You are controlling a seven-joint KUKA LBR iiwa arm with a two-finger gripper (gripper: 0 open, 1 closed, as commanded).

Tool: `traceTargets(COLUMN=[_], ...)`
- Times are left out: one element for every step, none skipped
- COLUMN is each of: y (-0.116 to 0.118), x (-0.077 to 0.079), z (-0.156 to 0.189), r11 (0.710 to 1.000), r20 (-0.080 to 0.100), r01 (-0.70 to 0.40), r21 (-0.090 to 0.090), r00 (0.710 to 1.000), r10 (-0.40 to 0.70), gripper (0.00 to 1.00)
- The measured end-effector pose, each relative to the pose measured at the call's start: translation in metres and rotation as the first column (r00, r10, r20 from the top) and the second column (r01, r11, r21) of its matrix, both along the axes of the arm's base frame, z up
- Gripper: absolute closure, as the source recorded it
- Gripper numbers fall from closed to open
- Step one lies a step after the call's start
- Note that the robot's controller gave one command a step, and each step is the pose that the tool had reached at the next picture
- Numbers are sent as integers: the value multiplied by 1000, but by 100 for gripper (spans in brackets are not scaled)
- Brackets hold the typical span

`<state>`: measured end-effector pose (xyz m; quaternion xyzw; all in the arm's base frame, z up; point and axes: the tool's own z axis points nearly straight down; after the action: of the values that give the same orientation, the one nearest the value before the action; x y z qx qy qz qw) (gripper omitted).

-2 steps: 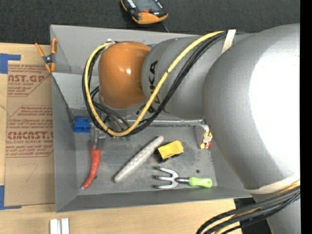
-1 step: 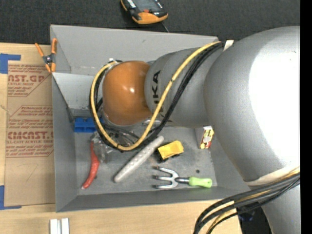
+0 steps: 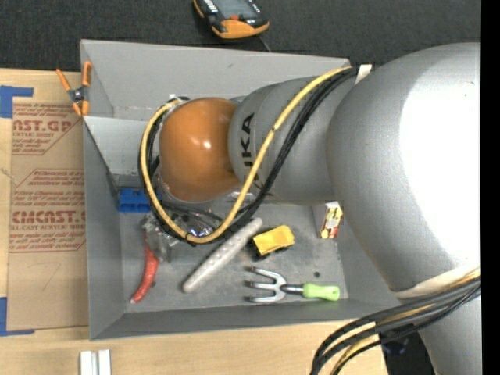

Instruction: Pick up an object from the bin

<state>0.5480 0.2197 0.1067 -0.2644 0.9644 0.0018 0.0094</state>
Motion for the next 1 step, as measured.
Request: traceTargets(y=[-42], x=[-43], z=[-29], r11=[956], r20=[-1], r01=[-292], r21=[-5], r00=[956], r10=[292], gripper=[100])
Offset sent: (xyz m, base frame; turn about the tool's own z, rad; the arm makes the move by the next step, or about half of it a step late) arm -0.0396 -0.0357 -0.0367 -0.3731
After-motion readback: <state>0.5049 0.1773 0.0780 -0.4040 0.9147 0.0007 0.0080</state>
